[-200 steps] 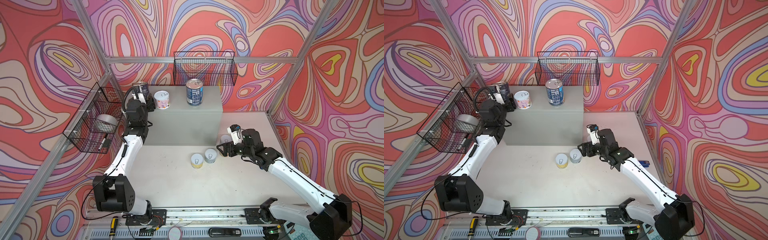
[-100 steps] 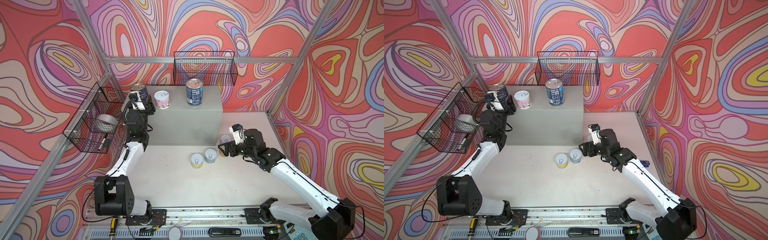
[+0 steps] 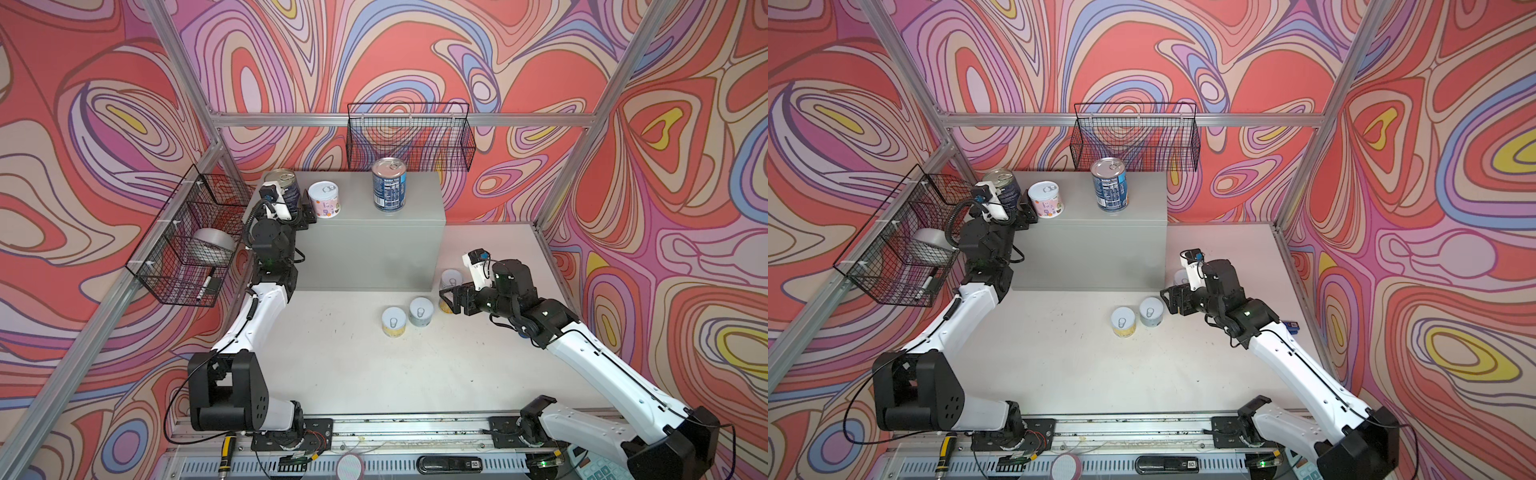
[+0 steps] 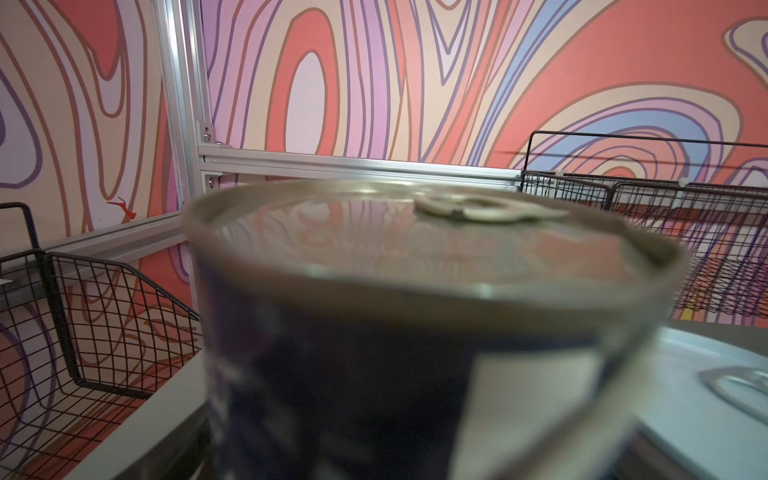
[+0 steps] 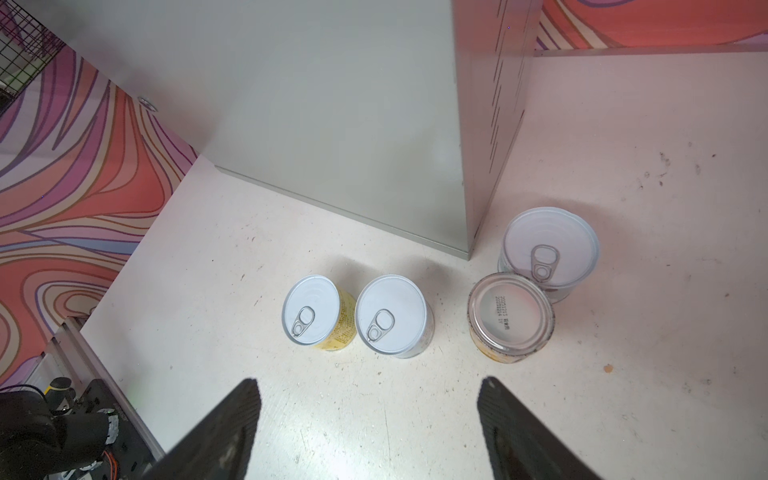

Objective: Place and organize the canned foods onto the counter
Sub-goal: 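Lower the dark blue can onto the cabinet top with the left gripper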

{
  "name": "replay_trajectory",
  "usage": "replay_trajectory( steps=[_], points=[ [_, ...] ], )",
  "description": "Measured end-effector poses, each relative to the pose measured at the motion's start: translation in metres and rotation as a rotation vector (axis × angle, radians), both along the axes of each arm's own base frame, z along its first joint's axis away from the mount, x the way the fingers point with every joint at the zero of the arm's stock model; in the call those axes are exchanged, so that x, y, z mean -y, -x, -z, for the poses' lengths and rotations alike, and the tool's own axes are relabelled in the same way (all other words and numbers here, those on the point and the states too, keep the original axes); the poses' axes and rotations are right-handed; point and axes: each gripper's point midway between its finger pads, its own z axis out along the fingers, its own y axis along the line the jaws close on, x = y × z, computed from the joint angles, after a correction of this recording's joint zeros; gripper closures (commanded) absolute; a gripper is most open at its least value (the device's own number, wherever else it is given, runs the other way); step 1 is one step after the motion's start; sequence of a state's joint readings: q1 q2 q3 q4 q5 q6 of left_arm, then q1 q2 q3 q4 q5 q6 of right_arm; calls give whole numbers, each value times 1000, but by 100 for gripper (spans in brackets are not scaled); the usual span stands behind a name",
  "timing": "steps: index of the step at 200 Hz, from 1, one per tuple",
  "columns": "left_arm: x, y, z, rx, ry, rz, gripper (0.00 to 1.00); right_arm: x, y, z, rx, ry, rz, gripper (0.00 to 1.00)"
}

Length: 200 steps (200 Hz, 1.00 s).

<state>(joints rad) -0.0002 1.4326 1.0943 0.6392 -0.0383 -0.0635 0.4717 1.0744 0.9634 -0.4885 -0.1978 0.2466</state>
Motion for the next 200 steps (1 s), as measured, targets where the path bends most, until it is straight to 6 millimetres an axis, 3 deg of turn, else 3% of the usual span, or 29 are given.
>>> replay_trajectory(
  steps=[141, 200],
  points=[
    [-13, -28, -2, -81, -26, -57, 0, 2, 1, -3, 6, 0, 8, 15],
    [-6, -17, -3, -45, -35, -11, 0, 2, 1, -3, 2, -5, 11, 15]
  ],
)
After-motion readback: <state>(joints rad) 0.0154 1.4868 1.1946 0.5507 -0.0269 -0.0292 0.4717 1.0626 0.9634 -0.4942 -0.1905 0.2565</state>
